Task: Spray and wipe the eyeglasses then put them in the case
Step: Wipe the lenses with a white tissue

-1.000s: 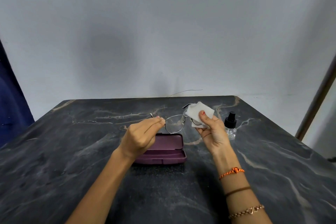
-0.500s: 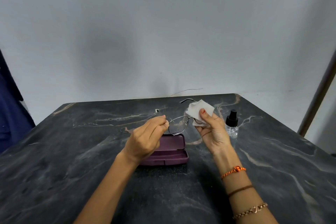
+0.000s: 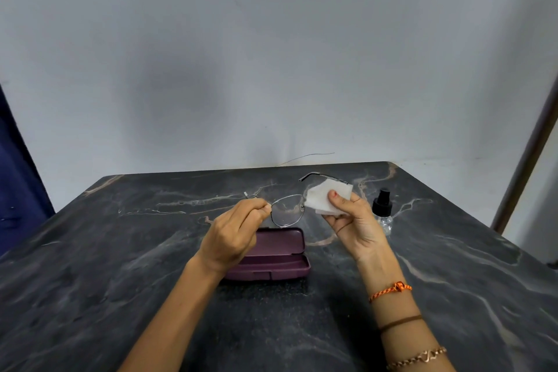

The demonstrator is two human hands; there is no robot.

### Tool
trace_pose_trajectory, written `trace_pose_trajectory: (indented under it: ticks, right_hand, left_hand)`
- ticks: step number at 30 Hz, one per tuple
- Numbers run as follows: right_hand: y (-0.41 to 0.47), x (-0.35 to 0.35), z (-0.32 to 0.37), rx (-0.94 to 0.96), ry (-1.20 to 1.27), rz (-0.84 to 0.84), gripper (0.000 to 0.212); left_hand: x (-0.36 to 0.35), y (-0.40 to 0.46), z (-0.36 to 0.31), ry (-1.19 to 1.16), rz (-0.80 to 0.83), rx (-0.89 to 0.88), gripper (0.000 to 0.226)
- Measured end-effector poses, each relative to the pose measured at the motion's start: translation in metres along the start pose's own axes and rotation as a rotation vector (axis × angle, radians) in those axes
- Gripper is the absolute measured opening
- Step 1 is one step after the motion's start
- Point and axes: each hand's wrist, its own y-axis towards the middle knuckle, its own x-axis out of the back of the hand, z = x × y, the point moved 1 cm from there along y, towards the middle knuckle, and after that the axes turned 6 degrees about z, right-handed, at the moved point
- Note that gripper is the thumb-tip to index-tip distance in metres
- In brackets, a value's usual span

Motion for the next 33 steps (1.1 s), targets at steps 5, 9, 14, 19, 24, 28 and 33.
trace_pose_trajectory:
  ticks: [5,9,14,19,24,28,33]
  right_hand:
    - [-0.002,-0.01,-0.006,0.024,0.125,-0.135,0.015]
    - [0.0,-0.012,-0.01,0.063,0.056,-0.05,0.025]
    - [0.0,-0.001,-0.003,0.021,-0.265,-0.029,0.014]
    - [0.001,0.0,0.0,0.016,-0.169,-0.105,0.01]
    - [0.0,-0.011,-0.005,0.01,0.295,-0.085,0.016]
    - [-0.001,-0.013,-0.004,0.058,0.248,-0.048,0.015]
    - [-0.001,-0.006,0.003,0.06,-0.141,-0.066,0.016]
  left_hand:
    - [-0.003,-0.002,0.0,-0.096,0.011,0.052,0.024]
    - [-0.001,-0.003,0.003,-0.112,0.005,0.108,0.022]
    - [0.003,-0.005,0.009,-0.067,0.054,0.131,0.02]
    - [-0.001,-0.004,0.008,-0.083,0.062,0.138,0.035]
    - [-0.001,-0.001,0.004,-0.089,0.066,0.104,0.02]
    - [0.0,0.002,-0.002,-0.087,0.102,0.057,0.015]
    - [0.008,0.004,0.003,-0.056,0.104,0.052,0.017]
